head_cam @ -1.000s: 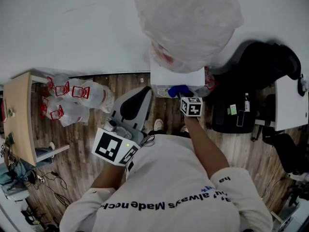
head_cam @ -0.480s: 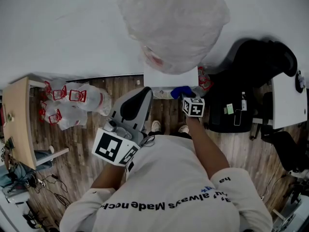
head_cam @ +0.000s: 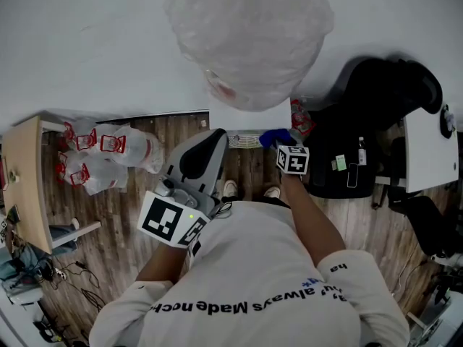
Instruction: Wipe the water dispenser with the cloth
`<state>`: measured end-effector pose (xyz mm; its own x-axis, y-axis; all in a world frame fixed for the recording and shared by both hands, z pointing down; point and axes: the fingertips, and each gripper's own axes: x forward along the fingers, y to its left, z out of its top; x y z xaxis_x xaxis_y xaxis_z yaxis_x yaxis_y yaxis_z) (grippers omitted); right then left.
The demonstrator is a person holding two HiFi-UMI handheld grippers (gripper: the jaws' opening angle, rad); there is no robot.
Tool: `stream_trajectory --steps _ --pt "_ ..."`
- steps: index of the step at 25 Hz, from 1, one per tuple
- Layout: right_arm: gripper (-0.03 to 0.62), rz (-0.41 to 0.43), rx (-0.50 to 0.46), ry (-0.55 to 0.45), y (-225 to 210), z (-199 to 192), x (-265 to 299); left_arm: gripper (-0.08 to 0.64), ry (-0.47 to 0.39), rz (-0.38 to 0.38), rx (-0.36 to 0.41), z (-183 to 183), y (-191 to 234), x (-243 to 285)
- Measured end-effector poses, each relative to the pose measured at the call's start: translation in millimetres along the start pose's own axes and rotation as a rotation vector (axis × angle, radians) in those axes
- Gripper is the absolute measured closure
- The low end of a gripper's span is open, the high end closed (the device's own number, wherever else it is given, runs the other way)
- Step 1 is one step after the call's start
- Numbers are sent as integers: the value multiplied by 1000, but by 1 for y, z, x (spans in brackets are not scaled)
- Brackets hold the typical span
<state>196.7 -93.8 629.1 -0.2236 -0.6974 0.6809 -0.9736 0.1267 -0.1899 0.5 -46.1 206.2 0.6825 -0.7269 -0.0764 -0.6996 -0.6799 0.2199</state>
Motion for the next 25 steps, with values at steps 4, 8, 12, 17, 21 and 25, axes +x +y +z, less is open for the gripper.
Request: stream_trajectory --steps 4,8,12,17,21,25 --pt "500 -28 0 3 -13 -1 -2 540 -2 2 -3 -1 -1 1" --pt "500 -89 34 -22 -36 0 -9 540 2 4 -3 -2 -1 -1" --pt "500 -172 86 -83 -59 7 -22 540 3 4 -4 -2 0 -2" --pt "499 -183 72 -146 -42 6 -31 540 10 7 -7 -2 9 -9" --pt "500 -49 -26 -145 18 -4 -23 540 15 11 -10 -4 16 -15" --pt "500 99 -150 -100 89 -14 -7 540 15 17 -9 -2 26 -26"
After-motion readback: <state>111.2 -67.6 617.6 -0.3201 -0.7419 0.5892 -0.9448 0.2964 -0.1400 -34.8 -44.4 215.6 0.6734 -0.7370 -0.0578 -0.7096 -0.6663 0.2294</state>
